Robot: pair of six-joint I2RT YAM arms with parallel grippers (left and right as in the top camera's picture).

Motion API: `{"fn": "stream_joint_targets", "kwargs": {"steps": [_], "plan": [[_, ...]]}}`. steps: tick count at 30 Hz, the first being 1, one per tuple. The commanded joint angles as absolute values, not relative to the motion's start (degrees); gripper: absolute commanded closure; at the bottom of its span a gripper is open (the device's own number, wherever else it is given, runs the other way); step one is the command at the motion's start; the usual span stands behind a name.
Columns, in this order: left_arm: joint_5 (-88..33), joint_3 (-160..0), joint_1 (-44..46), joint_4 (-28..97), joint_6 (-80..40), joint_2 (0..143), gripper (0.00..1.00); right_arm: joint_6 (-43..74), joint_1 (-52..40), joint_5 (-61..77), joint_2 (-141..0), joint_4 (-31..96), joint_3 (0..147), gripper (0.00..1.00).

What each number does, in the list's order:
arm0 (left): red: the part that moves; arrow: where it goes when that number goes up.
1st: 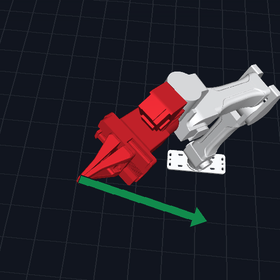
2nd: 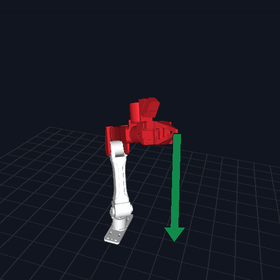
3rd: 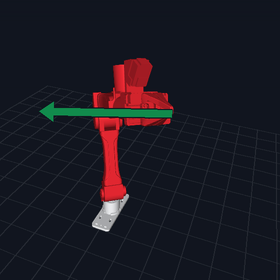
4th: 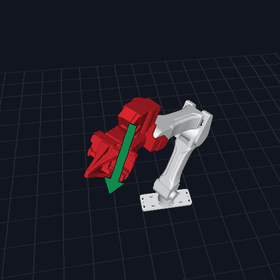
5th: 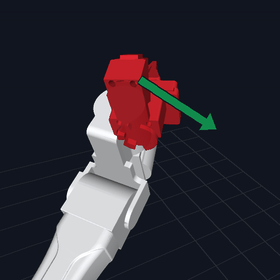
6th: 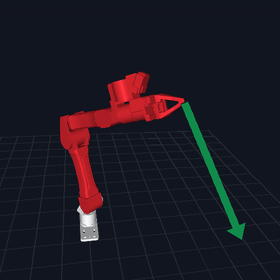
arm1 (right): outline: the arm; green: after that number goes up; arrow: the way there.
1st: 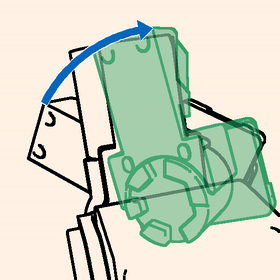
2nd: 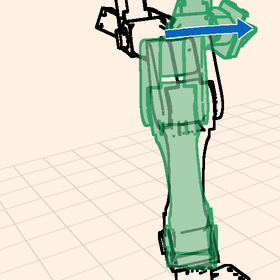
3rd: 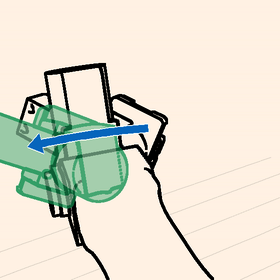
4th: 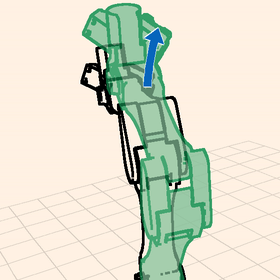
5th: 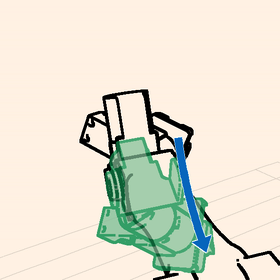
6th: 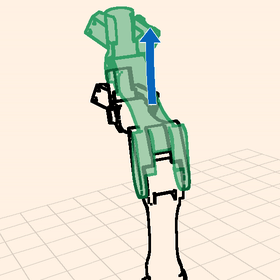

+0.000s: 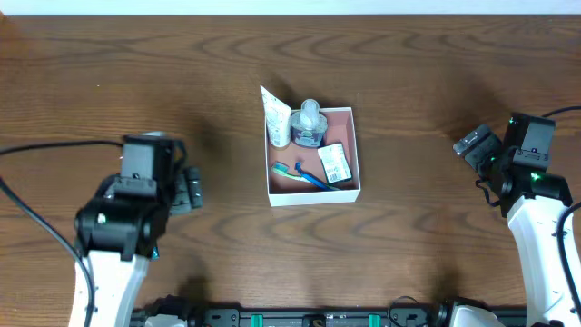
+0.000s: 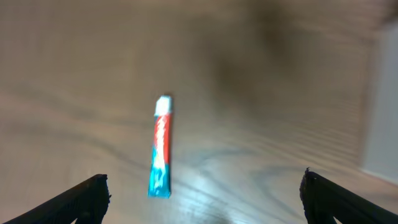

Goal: Pack container
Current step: 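Carry the razor into the box with the left gripper and release, then lower the left gripper onto the red Colgate tube and grasp it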

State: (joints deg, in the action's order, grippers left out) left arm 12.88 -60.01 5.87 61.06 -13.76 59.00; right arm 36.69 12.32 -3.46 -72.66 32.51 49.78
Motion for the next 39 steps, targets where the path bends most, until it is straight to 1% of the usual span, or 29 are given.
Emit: {"fn": "stream_joint_targets", "kwargs": {"steps": [1, 5, 9, 16, 25, 35, 36, 38, 39], "plan": [[9.91, -58.04, -0.01, 60.45, -20.27, 62.57, 0.02, 37.23, 12.73, -4.10, -72.49, 32.60, 50.48, 0.01], [5.48, -57.91, -3.62, 60.16, -20.29, 67.92, 0.02, 37.23, 12.73, -4.10, -72.49, 32.60, 50.48, 0.01], [5.37, -56.95, -4.75, 58.92, -21.34, 73.91, 0.02, 37.23, 12.73, -4.10, -72.49, 32.60, 50.48, 0.01], [5.48, -50.61, -8.08, 51.24, -21.80, 81.34, 0.02, 37.23, 12.73, -4.10, -72.49, 32.60, 50.48, 0.01], [4.84, -42.19, -16.49, 43.70, -21.74, 82.32, 0.02, 37.23, 12.73, -4.10, -72.49, 32.60, 50.48, 0.01], [4.19, -36.32, -17.12, 36.77, -20.84, 82.37, 0.02, 37.23, 12.73, -4.10, -72.49, 32.58, 50.48, 0.01], [4.01, -36.32, -17.12, 36.71, -20.86, 82.37, 0.03, 37.23, 12.73, -4.10, -72.49, 32.60, 50.48, 0.01], [3.81, -36.29, -17.12, 36.51, -20.84, 82.37, 0.19, 37.23, 12.73, -4.10, -72.49, 32.60, 50.48, 0.01], [3.33, -36.29, -17.12, 36.45, -20.86, 82.37, 0.30, 37.23, 12.73, -4.10, -72.49, 32.60, 50.48, 0.01]]}}
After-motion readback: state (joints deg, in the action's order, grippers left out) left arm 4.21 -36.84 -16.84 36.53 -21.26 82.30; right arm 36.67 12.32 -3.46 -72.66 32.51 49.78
